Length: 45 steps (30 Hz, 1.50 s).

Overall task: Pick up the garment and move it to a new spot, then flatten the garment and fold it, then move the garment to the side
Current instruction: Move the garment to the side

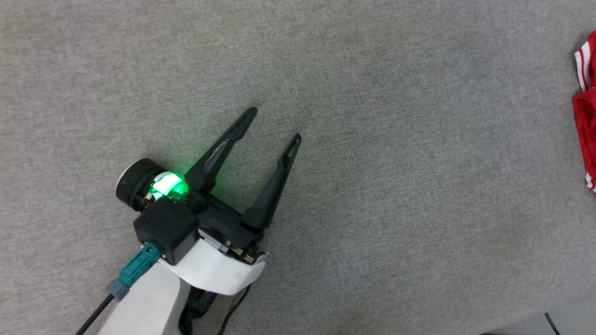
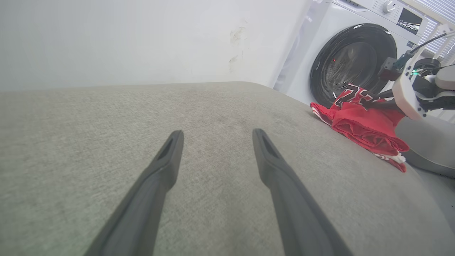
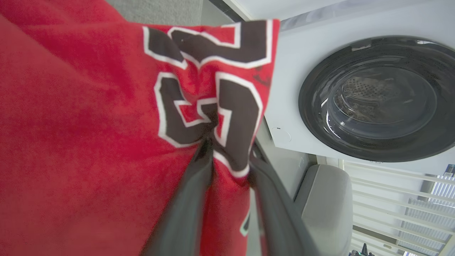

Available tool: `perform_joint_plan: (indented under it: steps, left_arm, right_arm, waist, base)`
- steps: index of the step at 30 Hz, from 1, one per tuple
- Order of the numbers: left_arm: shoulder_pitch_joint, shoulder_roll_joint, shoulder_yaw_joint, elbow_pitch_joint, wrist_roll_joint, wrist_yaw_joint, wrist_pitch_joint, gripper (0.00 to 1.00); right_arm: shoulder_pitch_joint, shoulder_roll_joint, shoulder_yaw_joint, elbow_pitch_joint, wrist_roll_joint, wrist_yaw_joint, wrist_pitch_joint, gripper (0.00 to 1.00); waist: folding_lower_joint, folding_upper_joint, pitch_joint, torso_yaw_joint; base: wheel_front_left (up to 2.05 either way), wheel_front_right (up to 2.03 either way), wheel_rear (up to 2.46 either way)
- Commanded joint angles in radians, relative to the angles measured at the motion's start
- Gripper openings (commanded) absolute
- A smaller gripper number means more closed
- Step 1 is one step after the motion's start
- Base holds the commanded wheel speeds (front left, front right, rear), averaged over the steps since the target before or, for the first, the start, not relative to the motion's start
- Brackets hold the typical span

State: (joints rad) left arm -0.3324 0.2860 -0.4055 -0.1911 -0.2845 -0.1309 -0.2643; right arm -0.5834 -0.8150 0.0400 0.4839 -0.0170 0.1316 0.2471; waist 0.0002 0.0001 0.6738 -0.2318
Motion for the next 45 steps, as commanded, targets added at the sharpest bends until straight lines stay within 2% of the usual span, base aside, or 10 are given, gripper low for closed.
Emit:
perform_joint_plan:
  steps: [1,6,12,22,28,35,39,45]
  left_arm:
    - [-0.005,-0.002,0.012,0.008,0.003,0.001,0.000,1.00]
    - [0.025,-0.040,0.041,0.016,0.006,0.001,-0.001,1.00]
    - [0.092,-0.098,0.132,0.030,-0.009,0.001,-0.001,1.00]
    - [0.228,-0.127,0.320,0.036,0.018,0.001,-0.001,1.00]
    - [0.300,-0.140,0.367,0.051,0.013,0.001,-0.001,1.00]
    - [0.367,-0.158,0.400,0.080,0.037,0.001,-0.001,1.00]
    - [0.397,-0.172,0.409,0.109,0.045,0.001,-0.001,1.00]
    - [0.428,-0.191,0.432,0.138,0.042,0.001,-0.001,1.00]
  right_arm:
    - [-0.022,0.006,-0.006,-0.003,-0.012,-0.002,-0.007,1.00]
    - [-0.026,0.022,-0.037,-0.020,-0.036,-0.002,-0.049,1.00]
    - [-0.008,0.112,-0.113,-0.082,-0.006,-0.002,-0.111,1.00]
    - [0.107,0.346,-0.152,-0.260,0.102,-0.001,-0.220,1.00]
    - [0.239,0.511,-0.146,-0.381,0.196,-0.001,-0.267,1.00]
    - [0.405,0.679,-0.127,-0.462,0.202,-0.001,-0.332,1.00]
    - [0.479,0.730,-0.099,-0.468,0.213,-0.001,-0.371,1.00]
    - [0.553,0.754,-0.035,-0.456,0.201,-0.001,-0.426,1.00]
  waist:
    - [-0.0002,-0.0001,-0.014,0.006]
    - [-0.0002,-0.0001,-0.085,0.022]
    - [-0.0002,-0.0001,-0.236,0.058]
    - [-0.0002,-0.0001,-0.444,0.128]
    - [-0.0002,-0.0001,-0.525,0.179]
    - [-0.0002,-0.0001,-0.581,0.227]
    - [-0.0002,-0.0001,-0.604,0.246]
    - [-0.0002,-0.0001,-0.624,0.258]
  base:
    - [0.00,0.00,0.00]
    - [0.00,0.00,0.00]
    - [0.00,0.00,0.00]
    - [0.00,0.00,0.00]
    - [0.00,0.00,0.00]
    - [0.00,0.00,0.00]
    - [0.00,0.00,0.00]
    - [0.00,0.00,0.00]
